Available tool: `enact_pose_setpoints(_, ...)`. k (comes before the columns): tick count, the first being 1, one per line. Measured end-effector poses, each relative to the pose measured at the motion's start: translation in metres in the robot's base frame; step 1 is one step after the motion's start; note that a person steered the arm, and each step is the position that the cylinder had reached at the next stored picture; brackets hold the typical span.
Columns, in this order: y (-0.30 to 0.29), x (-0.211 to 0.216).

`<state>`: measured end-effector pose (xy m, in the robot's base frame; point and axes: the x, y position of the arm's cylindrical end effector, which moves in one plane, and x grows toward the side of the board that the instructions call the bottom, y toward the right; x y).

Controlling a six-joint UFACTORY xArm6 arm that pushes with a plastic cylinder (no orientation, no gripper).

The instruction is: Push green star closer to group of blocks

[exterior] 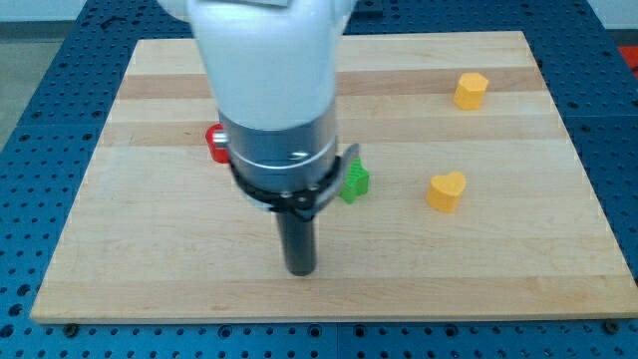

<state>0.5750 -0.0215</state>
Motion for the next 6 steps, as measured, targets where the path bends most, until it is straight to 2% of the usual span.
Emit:
enact_pose_setpoints(1, 0.035, -0.020)
enact_pose_setpoints(2, 0.041, -0.050)
enact_pose_setpoints(4, 0.038, -0.050)
enact_pose_setpoints(6, 0.020, -0.079)
